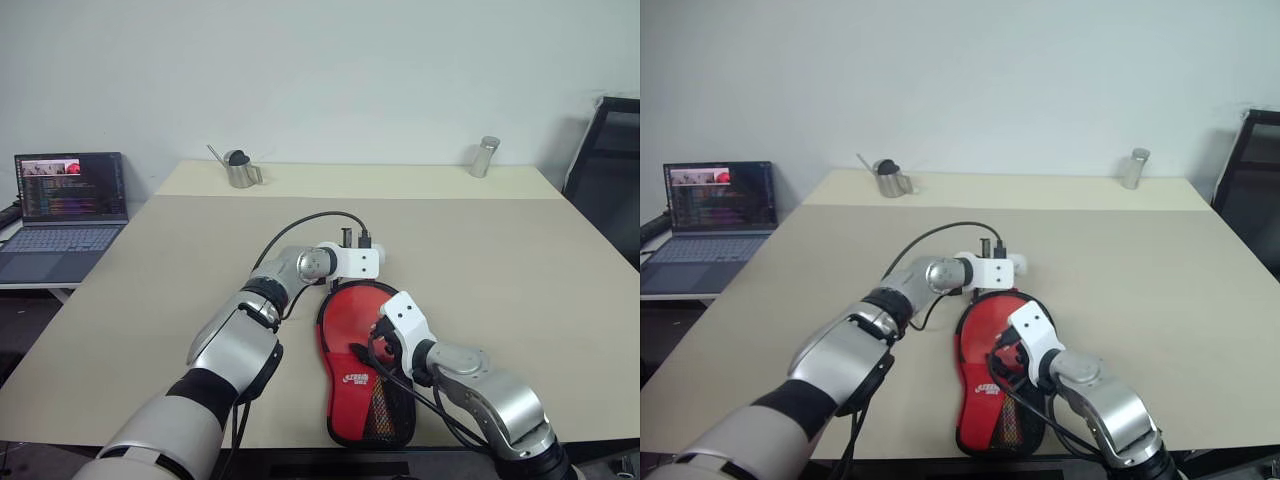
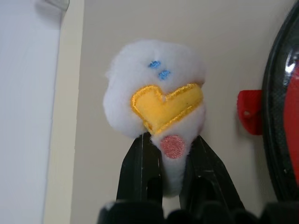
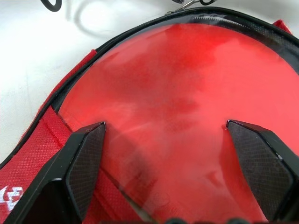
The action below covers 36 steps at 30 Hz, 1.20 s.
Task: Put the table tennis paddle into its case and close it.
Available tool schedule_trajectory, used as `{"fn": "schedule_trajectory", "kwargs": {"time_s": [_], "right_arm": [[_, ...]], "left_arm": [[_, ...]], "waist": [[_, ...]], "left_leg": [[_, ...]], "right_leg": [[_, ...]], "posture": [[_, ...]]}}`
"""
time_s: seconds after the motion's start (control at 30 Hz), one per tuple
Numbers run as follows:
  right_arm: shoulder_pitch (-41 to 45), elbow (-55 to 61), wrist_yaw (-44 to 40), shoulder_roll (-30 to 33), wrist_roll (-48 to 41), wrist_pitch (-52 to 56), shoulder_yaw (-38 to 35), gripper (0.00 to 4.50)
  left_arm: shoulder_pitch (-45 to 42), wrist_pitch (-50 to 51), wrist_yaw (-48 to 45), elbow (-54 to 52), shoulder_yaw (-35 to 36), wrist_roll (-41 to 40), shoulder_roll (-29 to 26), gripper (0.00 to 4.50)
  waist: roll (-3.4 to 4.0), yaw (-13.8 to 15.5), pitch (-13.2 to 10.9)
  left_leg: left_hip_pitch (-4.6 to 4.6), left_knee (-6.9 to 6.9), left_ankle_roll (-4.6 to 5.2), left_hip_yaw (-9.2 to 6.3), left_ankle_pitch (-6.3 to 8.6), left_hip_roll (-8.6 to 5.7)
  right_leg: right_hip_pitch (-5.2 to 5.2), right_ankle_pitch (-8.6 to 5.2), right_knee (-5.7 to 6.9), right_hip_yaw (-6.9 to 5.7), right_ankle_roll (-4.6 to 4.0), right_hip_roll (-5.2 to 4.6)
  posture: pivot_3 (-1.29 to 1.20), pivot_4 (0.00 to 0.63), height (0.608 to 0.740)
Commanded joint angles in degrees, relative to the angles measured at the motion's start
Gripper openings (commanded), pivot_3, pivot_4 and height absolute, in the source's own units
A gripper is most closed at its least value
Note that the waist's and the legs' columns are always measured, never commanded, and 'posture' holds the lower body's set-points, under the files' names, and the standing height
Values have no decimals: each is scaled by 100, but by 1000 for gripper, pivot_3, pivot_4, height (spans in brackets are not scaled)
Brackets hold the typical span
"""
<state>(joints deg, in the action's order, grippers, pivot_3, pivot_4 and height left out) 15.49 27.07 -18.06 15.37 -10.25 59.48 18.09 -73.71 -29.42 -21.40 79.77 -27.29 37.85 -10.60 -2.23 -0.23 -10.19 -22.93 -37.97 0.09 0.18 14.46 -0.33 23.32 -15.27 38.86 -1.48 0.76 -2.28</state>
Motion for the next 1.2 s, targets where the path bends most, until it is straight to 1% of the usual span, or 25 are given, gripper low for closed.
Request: {"fn": "schedule_trajectory", "kwargs": {"time_s": [0.03, 0.43, 0.87, 1.1, 1.17, 1.2], "right_arm": [[-307, -134, 75, 1, -46, 511, 144, 4500], [-514, 164, 283, -135, -78, 776, 184, 4500], [-711, 372, 441, -198, -94, 906, 187, 4500], [-716, 351, 453, -202, -83, 880, 160, 4500], [-714, 343, 449, -197, -81, 866, 155, 4500], [-712, 337, 445, -194, -81, 857, 152, 4500]], "left_arm": [[-316, -153, 407, -76, -182, 221, 137, 135], [-479, -398, 933, -40, -656, 695, 556, 135], [-610, -703, 1040, -53, -750, 749, 1138, 135], [-455, -794, 694, -38, -683, 654, 1251, 135], [-392, -769, 508, -28, -671, 629, 1251, 135], [-318, -762, 254, -17, -628, 564, 1247, 135]], "waist": [[-1, 9, 1], [-3, 11, 3], [-5, 27, 5], [-5, 27, 7], [-5, 27, 8], [-4, 26, 9]], "left_leg": [[0, 0, 0, 0, 0, 0], [0, 0, 0, -1, 0, -1], [-1, 0, 0, -4, 0, -3], [-1, 1, 0, -4, 0, -3], [-1, 0, 0, -4, 0, -3], [0, 0, 0, -4, 0, -3]], "right_leg": [[0, -1, 0, 0, 1, 0], [-2, -3, -1, -1, 5, 0], [-5, -5, -8, -6, 9, 0], [-6, -6, -8, -6, 9, 0], [-6, -6, -8, -7, 10, 1], [-6, -6, -8, -7, 10, 1]], "posture": [[0, 150, 740], [0, 150, 740], [0, 150, 740], [0, 150, 740], [0, 150, 740], [0, 150, 740]]}}
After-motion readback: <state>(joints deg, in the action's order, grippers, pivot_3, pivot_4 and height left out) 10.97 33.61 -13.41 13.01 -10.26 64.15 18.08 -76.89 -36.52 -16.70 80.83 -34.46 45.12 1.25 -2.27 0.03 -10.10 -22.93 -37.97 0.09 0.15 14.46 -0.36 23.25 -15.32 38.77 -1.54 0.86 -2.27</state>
